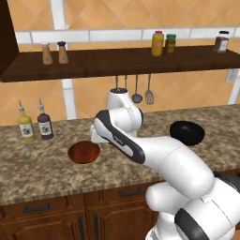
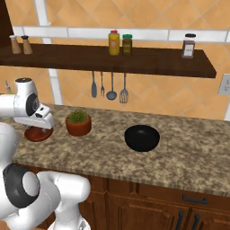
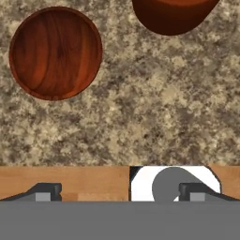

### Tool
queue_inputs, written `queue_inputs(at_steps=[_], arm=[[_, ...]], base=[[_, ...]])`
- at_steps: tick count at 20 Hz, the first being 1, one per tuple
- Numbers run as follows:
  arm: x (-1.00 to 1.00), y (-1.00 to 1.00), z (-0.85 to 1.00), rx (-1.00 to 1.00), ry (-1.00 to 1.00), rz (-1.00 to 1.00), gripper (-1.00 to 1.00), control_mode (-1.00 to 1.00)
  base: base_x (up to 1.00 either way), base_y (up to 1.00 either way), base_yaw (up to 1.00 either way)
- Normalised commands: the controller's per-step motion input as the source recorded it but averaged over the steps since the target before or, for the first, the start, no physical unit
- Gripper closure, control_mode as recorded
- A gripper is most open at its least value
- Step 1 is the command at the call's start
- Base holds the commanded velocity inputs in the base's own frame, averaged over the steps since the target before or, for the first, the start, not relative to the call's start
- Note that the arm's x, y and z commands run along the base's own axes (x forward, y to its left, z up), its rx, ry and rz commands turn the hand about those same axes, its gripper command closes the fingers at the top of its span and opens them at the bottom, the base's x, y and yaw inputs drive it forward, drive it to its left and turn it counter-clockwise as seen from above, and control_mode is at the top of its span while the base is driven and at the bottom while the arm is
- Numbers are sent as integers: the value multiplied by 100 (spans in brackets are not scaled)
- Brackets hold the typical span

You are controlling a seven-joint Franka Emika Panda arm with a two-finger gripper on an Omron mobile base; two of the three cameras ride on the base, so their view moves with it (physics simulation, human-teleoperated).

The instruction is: Pick up the bowls on the counter and stack them on top of one another in the open cabinet. Place the smaller bowl on top of the larger bowl.

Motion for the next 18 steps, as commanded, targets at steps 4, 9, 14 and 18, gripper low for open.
queue_inputs(at_steps=[4,9,14,18], arm=[[33,9,-45,0,1,0,-100,-100],[41,20,-45,0,0,0,-100,-100],[33,28,-32,-1,0,-2,-100,-100],[44,18,-28,-1,0,-6,-100,-100]], base=[[0,0,0],[0,0,0],[0,0,0],[0,0,0]])
